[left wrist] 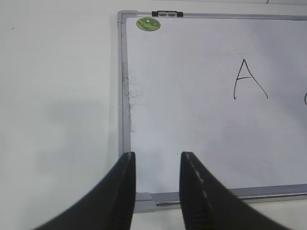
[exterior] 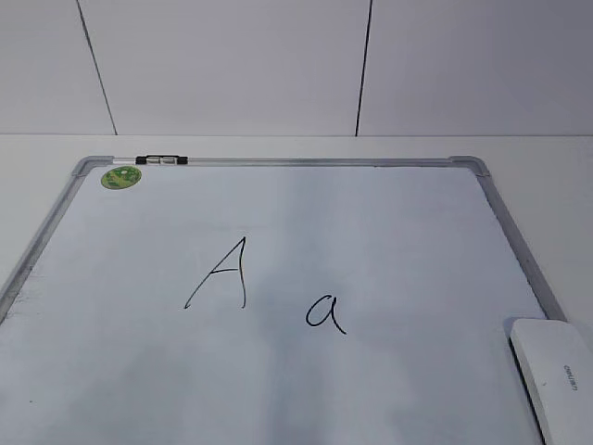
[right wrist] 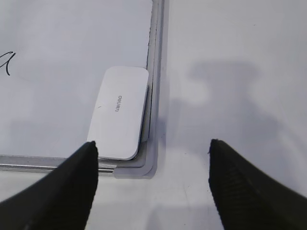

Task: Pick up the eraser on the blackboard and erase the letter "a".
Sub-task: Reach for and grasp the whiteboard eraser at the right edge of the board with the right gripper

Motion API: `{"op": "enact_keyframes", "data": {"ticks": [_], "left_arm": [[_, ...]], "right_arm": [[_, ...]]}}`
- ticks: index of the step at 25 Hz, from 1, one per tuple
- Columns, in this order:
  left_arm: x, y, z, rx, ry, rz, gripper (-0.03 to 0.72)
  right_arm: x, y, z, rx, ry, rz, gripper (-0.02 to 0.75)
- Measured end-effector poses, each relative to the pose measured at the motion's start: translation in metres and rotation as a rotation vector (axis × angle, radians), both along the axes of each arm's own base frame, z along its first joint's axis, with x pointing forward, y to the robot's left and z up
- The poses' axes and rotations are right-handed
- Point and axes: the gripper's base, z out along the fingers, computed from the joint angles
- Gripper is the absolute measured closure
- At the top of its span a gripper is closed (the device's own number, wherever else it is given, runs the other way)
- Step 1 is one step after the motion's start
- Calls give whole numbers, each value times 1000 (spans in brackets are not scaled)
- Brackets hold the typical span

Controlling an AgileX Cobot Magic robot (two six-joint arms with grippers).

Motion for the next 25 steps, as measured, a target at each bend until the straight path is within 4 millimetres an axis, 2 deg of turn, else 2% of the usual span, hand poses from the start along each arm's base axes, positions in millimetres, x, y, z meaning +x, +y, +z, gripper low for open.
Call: {"op": "enact_keyframes", "data": {"ticks": [25], "left_arm": [[0,0,0,0,0,0,454]], "right_arm": [[0,0,0,0,0,0,164]]}}
